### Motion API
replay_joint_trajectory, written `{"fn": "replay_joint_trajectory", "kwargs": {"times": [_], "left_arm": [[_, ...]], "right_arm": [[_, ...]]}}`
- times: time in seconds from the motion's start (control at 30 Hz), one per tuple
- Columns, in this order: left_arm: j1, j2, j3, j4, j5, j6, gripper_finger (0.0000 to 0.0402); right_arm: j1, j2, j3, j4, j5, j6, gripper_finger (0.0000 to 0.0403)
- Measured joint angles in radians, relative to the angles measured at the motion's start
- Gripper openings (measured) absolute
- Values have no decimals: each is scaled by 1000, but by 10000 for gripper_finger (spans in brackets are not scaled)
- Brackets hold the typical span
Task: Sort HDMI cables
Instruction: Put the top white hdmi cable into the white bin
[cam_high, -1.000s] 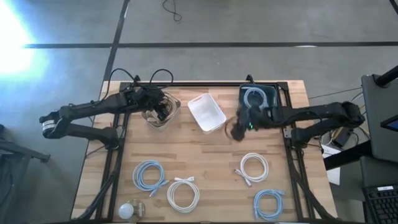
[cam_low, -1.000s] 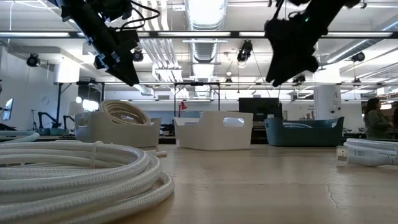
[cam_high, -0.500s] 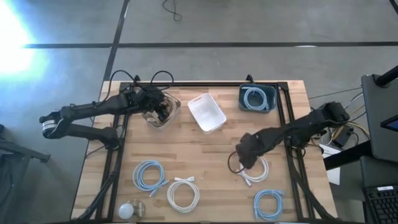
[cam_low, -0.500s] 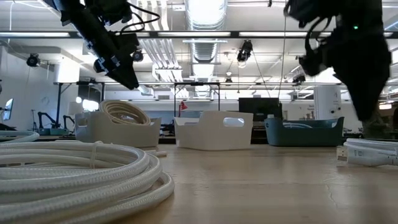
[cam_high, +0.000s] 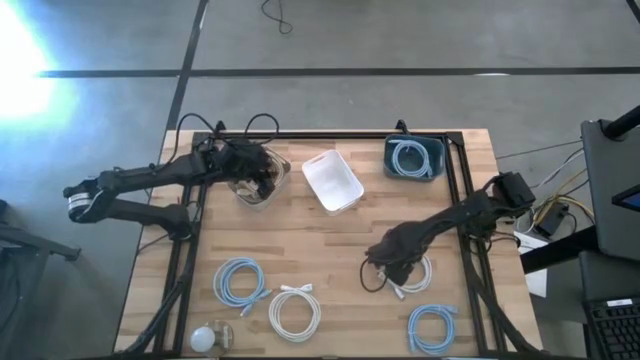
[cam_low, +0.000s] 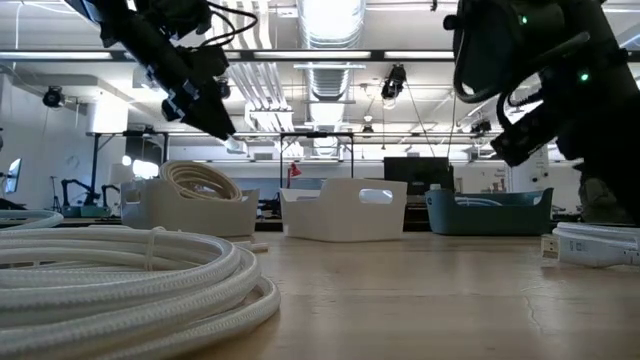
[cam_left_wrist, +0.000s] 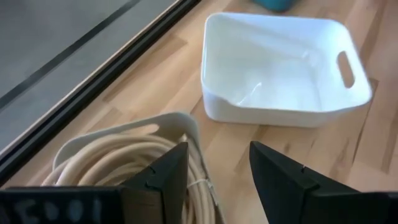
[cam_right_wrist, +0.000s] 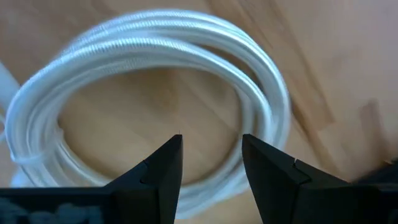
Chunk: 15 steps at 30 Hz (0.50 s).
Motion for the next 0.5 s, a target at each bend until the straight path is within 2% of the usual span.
{"fn": "replay_joint_trajectory", "kwargs": {"times": [0.17,0.5], "left_arm": [[0,0,0,42,1,1,177],[-1,0,0,47,4,-13,177]], "right_arm": [[-1,-19,32,-62,114,-76,160],[-49,-22,-85,7,117,-115,160]]}}
